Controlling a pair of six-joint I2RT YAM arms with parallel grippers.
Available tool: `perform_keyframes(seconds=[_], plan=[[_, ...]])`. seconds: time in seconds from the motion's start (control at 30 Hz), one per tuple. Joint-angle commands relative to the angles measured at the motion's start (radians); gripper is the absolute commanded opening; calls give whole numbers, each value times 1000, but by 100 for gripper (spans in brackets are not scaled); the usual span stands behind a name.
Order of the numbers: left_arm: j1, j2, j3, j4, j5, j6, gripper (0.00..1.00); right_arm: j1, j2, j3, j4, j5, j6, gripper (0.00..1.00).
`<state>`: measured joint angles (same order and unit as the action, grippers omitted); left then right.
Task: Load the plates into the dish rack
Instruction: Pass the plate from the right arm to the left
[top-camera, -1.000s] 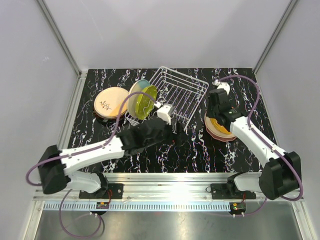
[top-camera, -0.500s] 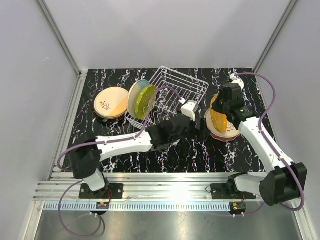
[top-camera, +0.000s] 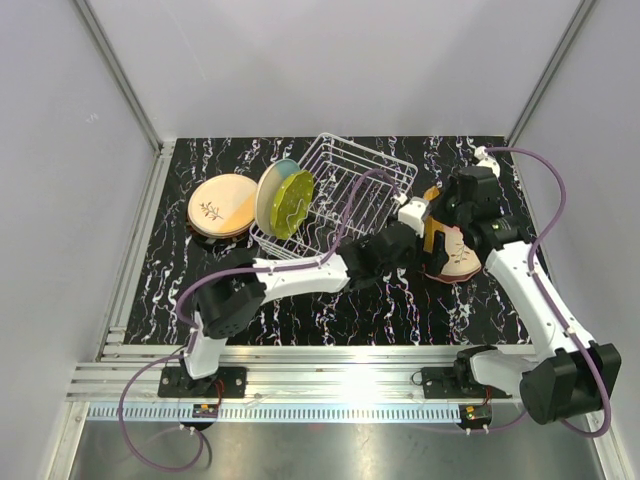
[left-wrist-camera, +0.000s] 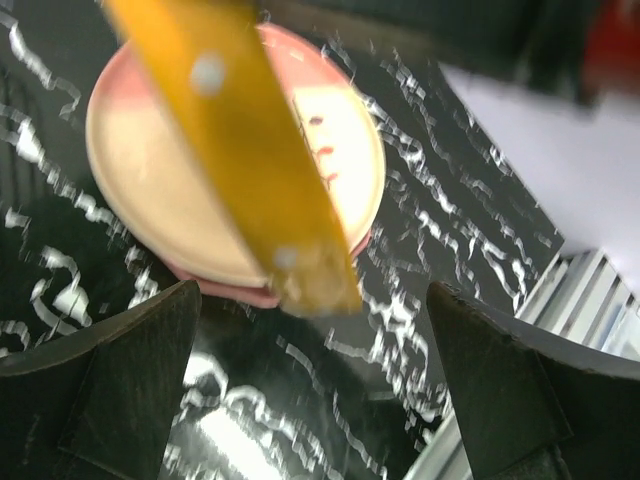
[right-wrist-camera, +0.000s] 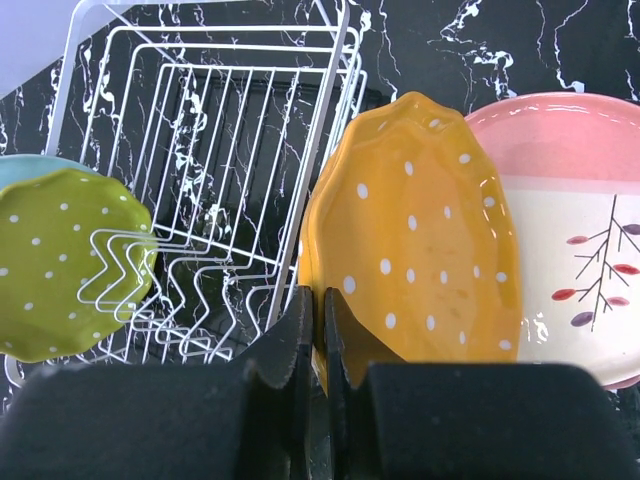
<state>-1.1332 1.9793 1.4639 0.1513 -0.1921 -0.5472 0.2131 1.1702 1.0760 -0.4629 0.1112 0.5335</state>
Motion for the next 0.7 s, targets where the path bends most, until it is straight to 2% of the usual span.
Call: perform_keyframes(seconds=[0.0, 0.23, 0.33, 0.43, 0.47, 0.5, 0.57, 0.6, 0.67], plan=[[0, 44, 108, 48, -33, 39, 99, -9, -61, 36, 87, 2, -9, 0], [7, 125, 206, 28, -92, 61, 99, -14, -99, 12, 76, 5, 11, 0], [21, 174, 271, -34, -104, 44, 99, -23, -119, 4, 70, -7, 31, 0], [36, 197, 294, -82, -112, 7, 92, -24, -136, -7, 66, -22, 55, 0], [39, 199, 283, -87, -113, 0, 88, -26, -145, -14, 66, -22, 60, 0], [42, 194, 277, -88, -112, -8, 77, -24, -152, -17, 67, -21, 75, 0], [44, 187, 242, -87, -116, -14, 68, -24, -167, -34, 72, -10, 88, 0], [44, 176, 231, -78, -118, -10, 56, -24, -170, -39, 79, -4, 103, 0], [43, 161, 196, -70, -125, -10, 48, -26, -172, -47, 82, 15, 114, 0]])
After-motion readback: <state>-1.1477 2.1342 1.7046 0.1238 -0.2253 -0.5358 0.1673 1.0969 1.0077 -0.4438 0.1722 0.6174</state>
